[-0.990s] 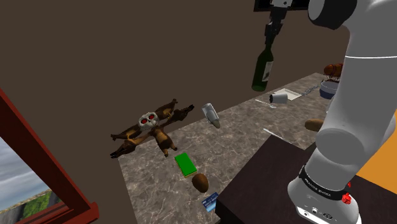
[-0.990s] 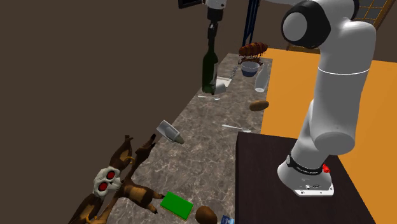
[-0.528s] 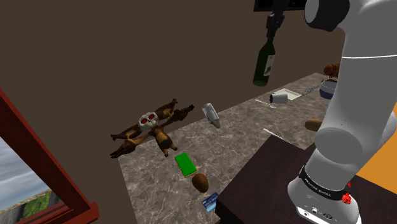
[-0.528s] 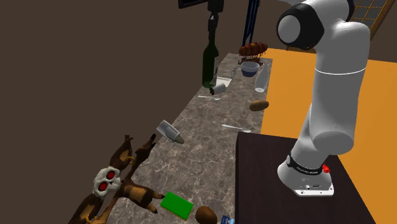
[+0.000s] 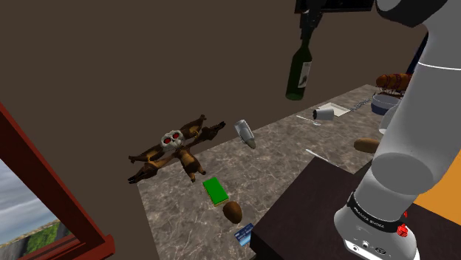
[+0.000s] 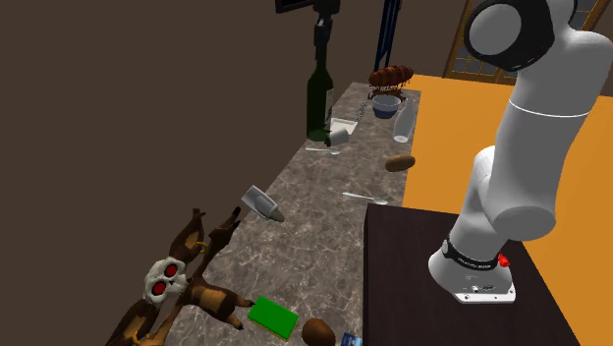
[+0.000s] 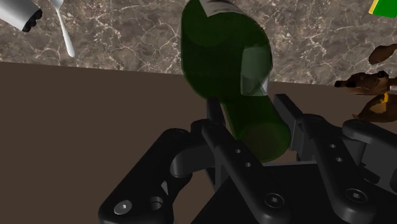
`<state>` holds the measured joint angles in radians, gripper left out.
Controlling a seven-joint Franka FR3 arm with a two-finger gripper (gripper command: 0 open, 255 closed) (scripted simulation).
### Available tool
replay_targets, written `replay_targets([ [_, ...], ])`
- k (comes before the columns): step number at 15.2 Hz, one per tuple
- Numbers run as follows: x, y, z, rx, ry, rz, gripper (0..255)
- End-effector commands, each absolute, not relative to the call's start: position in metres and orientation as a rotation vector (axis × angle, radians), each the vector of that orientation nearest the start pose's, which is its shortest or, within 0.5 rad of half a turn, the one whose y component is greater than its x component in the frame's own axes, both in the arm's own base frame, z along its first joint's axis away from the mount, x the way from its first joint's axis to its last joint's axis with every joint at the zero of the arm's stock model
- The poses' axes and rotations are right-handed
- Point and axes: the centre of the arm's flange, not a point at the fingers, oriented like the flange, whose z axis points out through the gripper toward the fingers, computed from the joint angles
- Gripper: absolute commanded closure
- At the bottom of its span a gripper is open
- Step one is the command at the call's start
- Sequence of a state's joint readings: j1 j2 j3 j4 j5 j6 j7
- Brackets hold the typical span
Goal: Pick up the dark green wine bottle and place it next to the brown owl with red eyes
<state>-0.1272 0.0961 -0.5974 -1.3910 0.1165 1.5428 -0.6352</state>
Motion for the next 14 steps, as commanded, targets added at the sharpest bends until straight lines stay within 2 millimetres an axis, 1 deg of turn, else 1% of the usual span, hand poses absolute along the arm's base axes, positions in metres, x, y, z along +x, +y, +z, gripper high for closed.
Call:
replay_targets([
  [1, 0.456, -0.334, 0.666, -3.133, 0.125, -0.149, 255],
  [14, 0.478, -0.167, 0.698, -3.133, 0.125, -0.149, 255],
])
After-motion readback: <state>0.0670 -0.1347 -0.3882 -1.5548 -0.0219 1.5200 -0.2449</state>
